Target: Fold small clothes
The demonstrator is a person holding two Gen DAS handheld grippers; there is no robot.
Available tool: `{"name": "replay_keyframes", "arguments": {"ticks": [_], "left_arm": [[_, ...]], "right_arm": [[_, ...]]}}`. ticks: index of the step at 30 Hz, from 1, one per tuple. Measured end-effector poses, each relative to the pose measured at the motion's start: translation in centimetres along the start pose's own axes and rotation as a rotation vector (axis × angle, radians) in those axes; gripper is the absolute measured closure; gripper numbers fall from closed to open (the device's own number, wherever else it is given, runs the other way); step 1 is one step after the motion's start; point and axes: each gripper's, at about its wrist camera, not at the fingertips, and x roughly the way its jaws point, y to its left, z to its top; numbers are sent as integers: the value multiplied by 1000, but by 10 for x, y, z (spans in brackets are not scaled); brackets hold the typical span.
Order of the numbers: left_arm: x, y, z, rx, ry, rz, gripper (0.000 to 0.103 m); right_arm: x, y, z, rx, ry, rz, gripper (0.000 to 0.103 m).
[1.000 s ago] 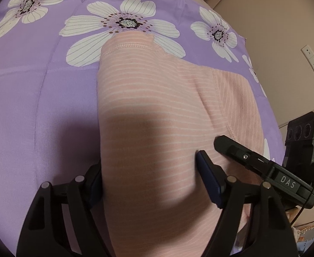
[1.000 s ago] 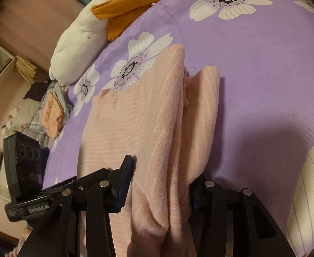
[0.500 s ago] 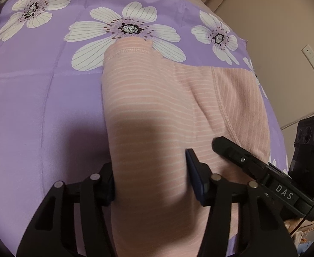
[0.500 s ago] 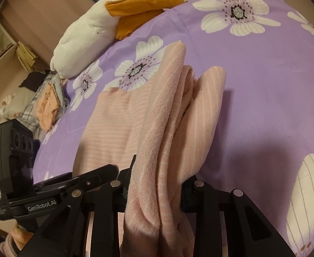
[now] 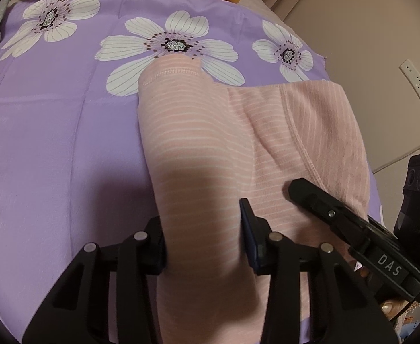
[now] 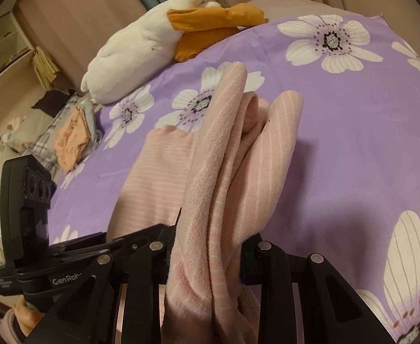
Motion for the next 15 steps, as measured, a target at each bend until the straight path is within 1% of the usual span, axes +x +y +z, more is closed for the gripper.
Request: {"name": "replay_keyframes", "arguments": {"ticks": [15], "left_arm": [[-18,0,-18,-1,-7,4,62]], "right_arm": [[-15,18,-12,-16,-2,29,73]]}}
